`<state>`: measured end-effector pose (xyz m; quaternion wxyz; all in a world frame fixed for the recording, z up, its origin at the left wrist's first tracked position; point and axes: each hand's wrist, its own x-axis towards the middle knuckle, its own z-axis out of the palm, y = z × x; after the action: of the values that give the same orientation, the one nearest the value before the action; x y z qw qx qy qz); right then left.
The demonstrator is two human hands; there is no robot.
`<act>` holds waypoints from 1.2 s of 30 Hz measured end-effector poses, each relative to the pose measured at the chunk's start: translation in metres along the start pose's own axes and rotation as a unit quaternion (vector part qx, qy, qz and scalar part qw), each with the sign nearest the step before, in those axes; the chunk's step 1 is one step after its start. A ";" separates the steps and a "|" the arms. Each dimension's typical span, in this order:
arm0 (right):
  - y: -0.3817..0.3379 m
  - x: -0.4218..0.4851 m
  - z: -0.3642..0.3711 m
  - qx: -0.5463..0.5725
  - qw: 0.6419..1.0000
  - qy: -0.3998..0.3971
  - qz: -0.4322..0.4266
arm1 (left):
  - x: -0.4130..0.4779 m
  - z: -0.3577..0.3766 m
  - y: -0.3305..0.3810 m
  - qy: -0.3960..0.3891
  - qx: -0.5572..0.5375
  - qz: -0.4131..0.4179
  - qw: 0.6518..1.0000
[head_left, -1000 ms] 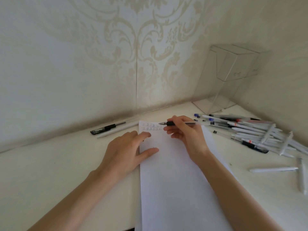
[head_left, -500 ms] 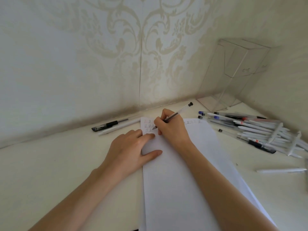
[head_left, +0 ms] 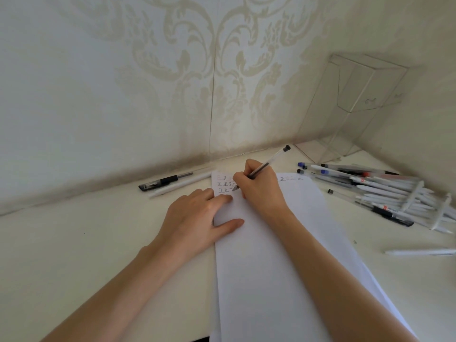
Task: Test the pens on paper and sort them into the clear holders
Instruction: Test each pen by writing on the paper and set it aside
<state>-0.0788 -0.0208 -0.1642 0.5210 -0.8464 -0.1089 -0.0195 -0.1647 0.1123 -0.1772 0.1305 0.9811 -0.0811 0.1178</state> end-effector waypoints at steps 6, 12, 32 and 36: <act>0.000 0.000 0.001 0.009 1.000 0.007 0.003 | 0.001 0.002 -0.001 0.006 0.002 0.001 1.000; -0.002 -0.002 0.000 0.017 1.000 -0.004 -0.001 | 0.001 0.001 0.000 0.006 0.005 0.001 1.000; -0.005 -0.014 -0.024 0.155 0.987 -0.041 0.015 | -0.001 0.002 -0.006 0.050 -0.253 -0.037 0.965; 0.004 -0.030 -0.030 0.294 0.953 -0.074 0.004 | 0.002 0.001 -0.008 0.096 -0.272 -0.053 0.956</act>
<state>-0.1048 -0.0542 -0.1583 0.7371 -0.6554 -0.1452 0.0783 -0.1608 0.1189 -0.1792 0.4057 0.8954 -0.0456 0.1775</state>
